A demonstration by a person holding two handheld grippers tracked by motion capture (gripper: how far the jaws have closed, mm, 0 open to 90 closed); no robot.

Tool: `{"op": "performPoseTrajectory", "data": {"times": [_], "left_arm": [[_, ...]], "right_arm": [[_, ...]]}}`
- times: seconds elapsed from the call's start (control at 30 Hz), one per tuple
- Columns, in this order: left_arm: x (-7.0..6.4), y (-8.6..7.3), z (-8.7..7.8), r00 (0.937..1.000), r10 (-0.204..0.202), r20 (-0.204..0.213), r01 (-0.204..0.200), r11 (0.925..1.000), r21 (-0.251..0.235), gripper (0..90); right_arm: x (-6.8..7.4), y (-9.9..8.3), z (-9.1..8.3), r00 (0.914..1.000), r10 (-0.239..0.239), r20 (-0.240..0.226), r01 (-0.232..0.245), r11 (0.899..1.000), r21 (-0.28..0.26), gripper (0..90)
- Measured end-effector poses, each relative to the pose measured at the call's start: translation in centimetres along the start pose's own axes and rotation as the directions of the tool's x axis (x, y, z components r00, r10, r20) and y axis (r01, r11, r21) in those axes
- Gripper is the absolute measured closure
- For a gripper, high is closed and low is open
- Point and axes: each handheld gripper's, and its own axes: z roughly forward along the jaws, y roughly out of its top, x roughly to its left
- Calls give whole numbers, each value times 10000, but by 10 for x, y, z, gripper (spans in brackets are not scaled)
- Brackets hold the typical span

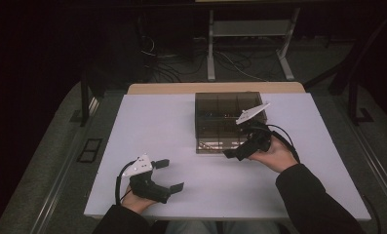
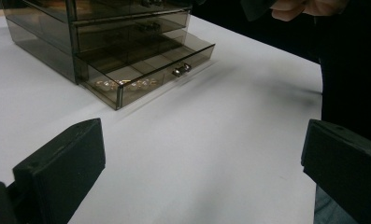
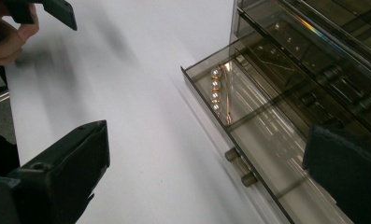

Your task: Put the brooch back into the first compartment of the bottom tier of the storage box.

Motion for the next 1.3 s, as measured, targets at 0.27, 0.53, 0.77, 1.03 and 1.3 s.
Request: {"op": "performPoseTrajectory", "data": {"times": [0.27, 0.53, 0.77, 1.03, 1.3], "left_arm": [[0, 0, 0, 10000, 2, -29, -2, 10000, 2, 0], [0, 0, -1, 10000, -8, -49, 8, 10000, 5, 0], [0, 0, -1, 10000, -17, -70, 17, 10000, 7, 0], [0, -1, -1, 10000, -24, -90, 24, 10000, 17, 0], [0, -1, -2, 9999, -25, -123, 25, 10000, 19, 0]], "right_arm": [[-2, -15, -11, 9997, 159, 176, -157, 9998, -122, 3], [-4, -30, -22, 9986, 390, 353, -385, 9991, -163, 3], [-7, -45, -31, 9964, 699, 472, -683, 9971, -331, 3], [-7, -60, -40, 9941, 945, 535, -920, 9946, -473, 3], [-5, -75, -44, 9913, 1178, 587, -1139, 9913, -655, 3]]}}
